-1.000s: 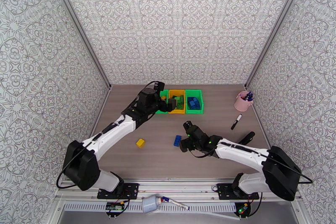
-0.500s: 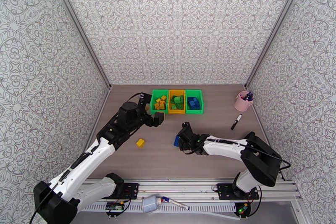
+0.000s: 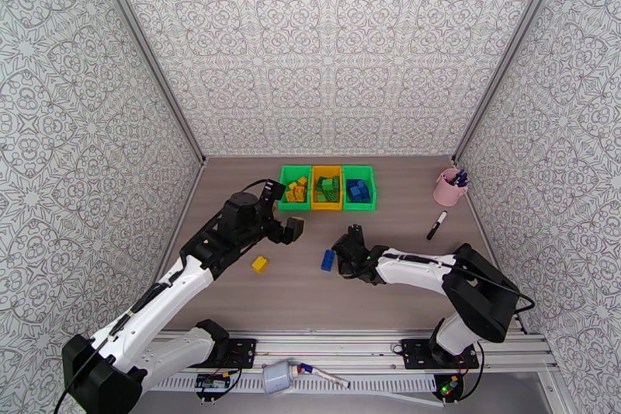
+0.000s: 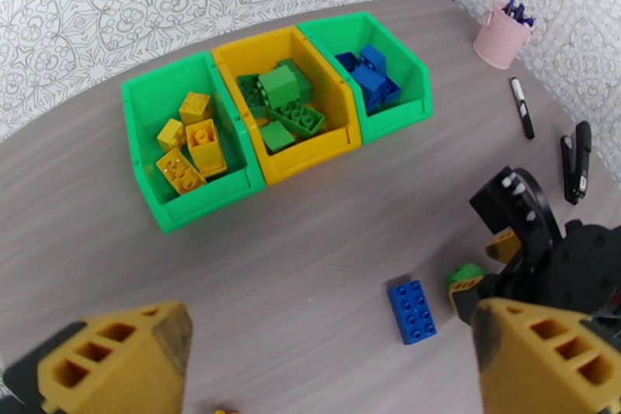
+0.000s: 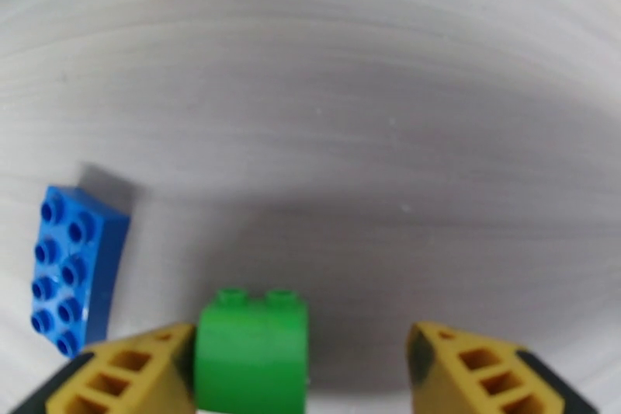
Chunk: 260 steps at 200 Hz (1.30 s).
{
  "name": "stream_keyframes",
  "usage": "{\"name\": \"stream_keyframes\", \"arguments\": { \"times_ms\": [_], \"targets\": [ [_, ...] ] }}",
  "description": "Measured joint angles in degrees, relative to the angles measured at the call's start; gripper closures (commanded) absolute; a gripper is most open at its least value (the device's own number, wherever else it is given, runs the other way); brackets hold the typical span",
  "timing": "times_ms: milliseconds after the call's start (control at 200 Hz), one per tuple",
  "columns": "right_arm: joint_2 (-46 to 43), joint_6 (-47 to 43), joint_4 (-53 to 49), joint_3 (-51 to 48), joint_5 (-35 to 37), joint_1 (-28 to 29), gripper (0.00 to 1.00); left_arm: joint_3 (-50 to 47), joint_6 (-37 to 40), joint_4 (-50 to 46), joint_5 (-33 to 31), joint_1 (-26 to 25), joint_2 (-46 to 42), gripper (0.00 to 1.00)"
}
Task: Sort the legos into containers by color
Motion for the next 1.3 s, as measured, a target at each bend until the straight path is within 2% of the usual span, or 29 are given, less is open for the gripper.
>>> {"name": "stream_keyframes", "arguments": {
  "times_ms": [90,250,360,685,930,1120,1300],
  "targets": [
    [1.3,0.2,0.0,0.8,-0.1,0.0,0.43,-0.4,0.6,-0.3,0.0,-0.6,-0.2,0.00],
    [1.8,0.7,-0.1,1.3,-0.1,0.0,0.67,-1.4,1.7,-0.5,0.0,-1.4,-0.7,0.00],
    [1.8,0.3,-0.1,1.5,-0.1,0.0,0.74,-1.5,2.1,-0.7,-0.3,-2.0,-0.8,0.00],
    [-2.9,-2.1,-0.7,2.6,0.7,-0.6,0.75,-3.2,2.5,-1.4,-0.5,-3.9,-2.0,0.00],
    [-3.9,-9.3,1.6,9.0,-1.1,-7.0,0.76,-6.2,1.2,-2.3,-0.9,-5.7,-4.9,0.00],
    [4.2,-16.3,4.0,21.5,-4.2,-11.8,0.75,-7.1,-0.2,-2.8,-2.0,-6.4,-6.2,0.00],
    [14.4,-24.7,6.3,33.6,-8.0,-12.8,0.75,-7.1,-0.9,-3.2,-3.4,-6.7,-6.8,0.00]
  ]
}}
